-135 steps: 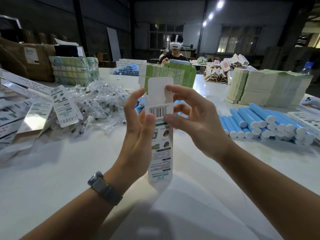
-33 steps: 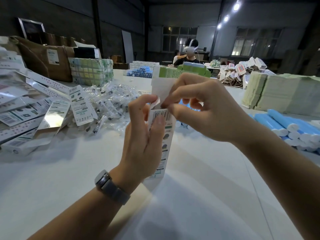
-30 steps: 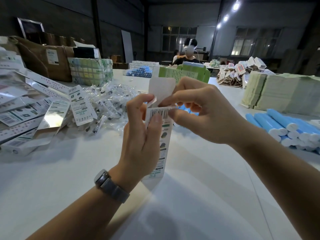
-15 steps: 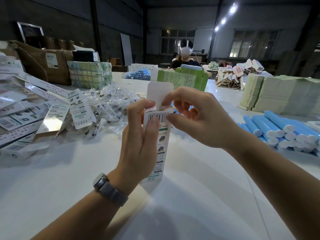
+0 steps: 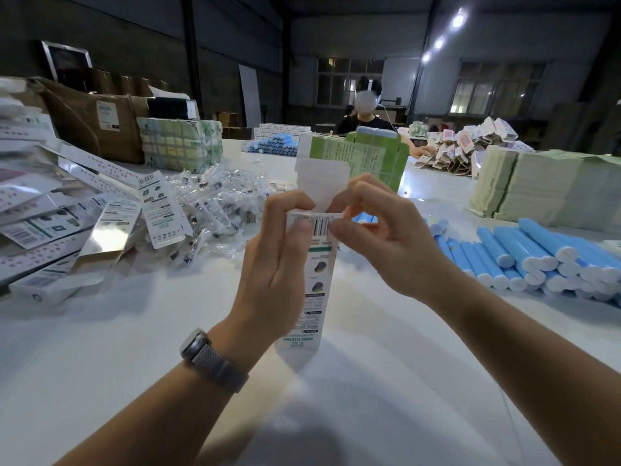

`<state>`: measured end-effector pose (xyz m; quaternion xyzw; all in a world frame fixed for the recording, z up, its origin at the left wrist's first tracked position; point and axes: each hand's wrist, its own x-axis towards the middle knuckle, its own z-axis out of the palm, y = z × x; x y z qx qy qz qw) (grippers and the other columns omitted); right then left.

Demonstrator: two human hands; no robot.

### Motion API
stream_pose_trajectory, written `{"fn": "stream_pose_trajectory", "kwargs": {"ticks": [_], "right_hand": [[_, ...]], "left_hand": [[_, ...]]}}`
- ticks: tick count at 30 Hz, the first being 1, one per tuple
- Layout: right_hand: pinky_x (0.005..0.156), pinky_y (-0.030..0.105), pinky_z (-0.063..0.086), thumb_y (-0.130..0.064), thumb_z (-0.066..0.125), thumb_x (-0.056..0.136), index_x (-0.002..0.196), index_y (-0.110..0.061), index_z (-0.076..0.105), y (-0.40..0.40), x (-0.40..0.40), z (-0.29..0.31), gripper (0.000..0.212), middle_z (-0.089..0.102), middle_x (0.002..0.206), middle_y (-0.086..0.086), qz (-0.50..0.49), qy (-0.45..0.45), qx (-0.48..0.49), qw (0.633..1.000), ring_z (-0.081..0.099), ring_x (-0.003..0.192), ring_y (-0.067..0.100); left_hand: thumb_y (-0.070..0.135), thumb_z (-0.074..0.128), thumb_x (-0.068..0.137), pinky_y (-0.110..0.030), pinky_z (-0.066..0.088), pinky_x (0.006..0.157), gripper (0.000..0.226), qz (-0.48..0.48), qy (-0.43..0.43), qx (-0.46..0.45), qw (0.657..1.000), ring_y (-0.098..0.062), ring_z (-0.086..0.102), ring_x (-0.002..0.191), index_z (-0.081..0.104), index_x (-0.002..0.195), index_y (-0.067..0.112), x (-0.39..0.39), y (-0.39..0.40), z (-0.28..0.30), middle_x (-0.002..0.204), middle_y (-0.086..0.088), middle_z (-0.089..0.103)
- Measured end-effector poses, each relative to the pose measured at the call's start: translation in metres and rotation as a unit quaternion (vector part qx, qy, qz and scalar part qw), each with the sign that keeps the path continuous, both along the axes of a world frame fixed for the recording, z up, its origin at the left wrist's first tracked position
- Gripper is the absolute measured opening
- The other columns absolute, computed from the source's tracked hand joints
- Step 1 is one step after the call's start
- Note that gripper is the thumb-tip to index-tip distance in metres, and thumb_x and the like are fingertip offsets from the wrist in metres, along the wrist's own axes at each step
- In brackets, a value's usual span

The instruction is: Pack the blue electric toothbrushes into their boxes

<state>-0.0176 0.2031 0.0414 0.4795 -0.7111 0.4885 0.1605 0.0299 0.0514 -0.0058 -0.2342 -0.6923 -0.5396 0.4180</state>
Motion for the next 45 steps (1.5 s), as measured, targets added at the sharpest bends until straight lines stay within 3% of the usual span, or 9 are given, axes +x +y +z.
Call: {"fn": "stream_pose_trajectory", "kwargs": {"ticks": [2,7,12,21,26,28,31,40,45], "right_hand": [[0.072,0.050,0.054,-0.012,0.061,0.088,0.088,-0.026,0.059,-0.005,0.004,-0.002,0.013,0.056,0.092,-0.019,0.014,-0.034,-0.035,0.999,0.056,0.087,0.016],[0.078,0.035,0.054,-0.008,0.057,0.082,0.107,-0.029,0.043,-0.018,0.011,-0.005,0.036,0.061,0.099,-0.004,0.035,-0.099,-0.117,0.988,0.058,0.085,0.011],[0.074,0.029,0.057,-0.011,0.053,0.082,0.132,-0.032,0.043,-0.018,0.010,-0.004,0.055,0.065,0.091,-0.020,0.039,-0.115,-0.114,0.986,0.063,0.090,0.025],[0.064,0.021,0.049,-0.004,0.050,0.084,0.091,-0.013,0.055,-0.020,0.009,-0.007,0.013,0.061,0.080,-0.004,0.069,-0.134,-0.131,0.980,0.058,0.074,0.009],[0.066,0.042,0.043,-0.001,0.048,0.081,0.086,-0.011,0.054,-0.018,0.005,-0.008,0.013,0.056,0.083,0.024,0.078,-0.150,-0.149,0.974,0.052,0.077,0.028],[0.067,0.044,0.041,-0.001,0.047,0.080,0.085,-0.012,0.055,-0.018,0.005,-0.007,0.014,0.052,0.087,0.033,0.077,-0.146,-0.146,0.975,0.049,0.077,0.030],[0.070,0.048,0.051,-0.003,0.047,0.083,0.097,-0.015,0.059,-0.016,0.005,-0.008,0.022,0.060,0.089,0.016,0.065,-0.133,-0.130,0.980,0.056,0.082,0.030],[0.066,0.055,0.046,-0.024,0.056,0.088,0.088,-0.008,0.064,-0.016,0.005,-0.009,0.018,0.059,0.084,0.027,0.061,-0.115,-0.125,0.984,0.052,0.079,0.047],[0.069,0.040,0.051,-0.028,0.067,0.084,0.083,-0.016,0.064,-0.016,0.008,-0.002,0.013,0.065,0.084,0.002,0.050,-0.095,-0.108,0.988,0.059,0.077,0.028]], "left_hand": [[0.044,0.029,0.102,-0.035,0.054,0.054,0.018,-0.011,-0.018,0.021,1.000,-0.012,0.063,0.066,0.047,0.100,0.047,0.001,0.001,0.001,0.084,0.008,0.065],[0.028,0.025,0.107,-0.019,0.052,0.057,0.019,-0.053,-0.031,0.073,0.995,-0.002,0.062,0.068,0.044,0.104,0.026,0.001,0.004,0.003,0.082,0.015,0.063],[0.026,0.027,0.105,-0.019,0.053,0.061,0.018,-0.104,-0.047,0.099,0.989,-0.001,0.065,0.071,0.044,0.102,0.023,0.002,0.008,0.004,0.083,0.016,0.066],[0.027,0.034,0.104,-0.020,0.052,0.061,0.016,-0.117,-0.038,0.115,0.986,-0.006,0.065,0.075,0.049,0.101,0.024,0.003,0.008,0.005,0.086,0.012,0.065],[0.031,0.038,0.102,-0.027,0.055,0.062,0.014,-0.138,-0.046,0.151,0.978,-0.018,0.068,0.074,0.035,0.116,0.031,0.003,0.009,0.004,0.103,-0.028,0.055],[0.032,0.035,0.104,-0.025,0.055,0.062,0.013,-0.131,-0.044,0.125,0.982,-0.014,0.068,0.073,0.038,0.116,0.027,0.003,0.008,0.006,0.097,-0.011,0.063],[0.030,0.029,0.105,-0.022,0.054,0.061,0.018,-0.133,-0.045,0.094,0.986,-0.007,0.067,0.072,0.043,0.109,0.020,0.001,0.008,0.006,0.084,0.011,0.067],[0.038,0.026,0.105,-0.025,0.054,0.064,0.017,-0.150,-0.042,0.076,0.985,-0.012,0.064,0.077,0.037,0.111,0.027,0.000,0.007,0.000,0.089,0.005,0.062],[0.033,0.032,0.103,-0.020,0.053,0.065,0.013,-0.153,-0.029,0.079,0.985,-0.005,0.065,0.077,0.037,0.112,0.025,0.002,0.010,0.000,0.090,0.014,0.062]]}}
